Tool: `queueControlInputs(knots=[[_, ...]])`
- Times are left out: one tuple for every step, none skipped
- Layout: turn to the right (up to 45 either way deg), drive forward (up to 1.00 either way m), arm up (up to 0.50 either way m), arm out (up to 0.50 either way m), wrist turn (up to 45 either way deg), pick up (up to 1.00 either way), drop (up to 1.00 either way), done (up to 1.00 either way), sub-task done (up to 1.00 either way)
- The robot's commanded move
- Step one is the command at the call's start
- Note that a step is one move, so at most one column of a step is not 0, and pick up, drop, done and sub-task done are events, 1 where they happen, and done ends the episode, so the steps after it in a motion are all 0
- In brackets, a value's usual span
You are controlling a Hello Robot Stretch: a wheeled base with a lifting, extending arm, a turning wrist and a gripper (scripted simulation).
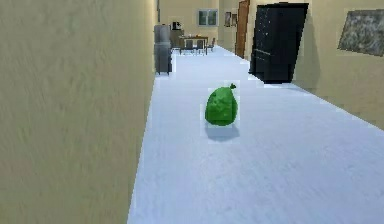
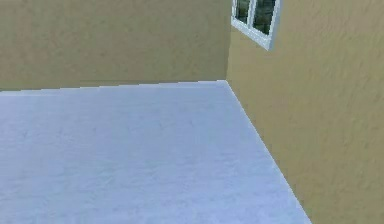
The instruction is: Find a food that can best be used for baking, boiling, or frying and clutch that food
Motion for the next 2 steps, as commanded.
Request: queueControlInputs(knots=[[45.0, 0.00, 0.00, 0.00, 0.0, 0.00, 0.00, 0.00, 0.00], [45.0, 0.00, 0.00, 0.00, 0.0, 0.00, 0.00, 0.00, 0.00]])
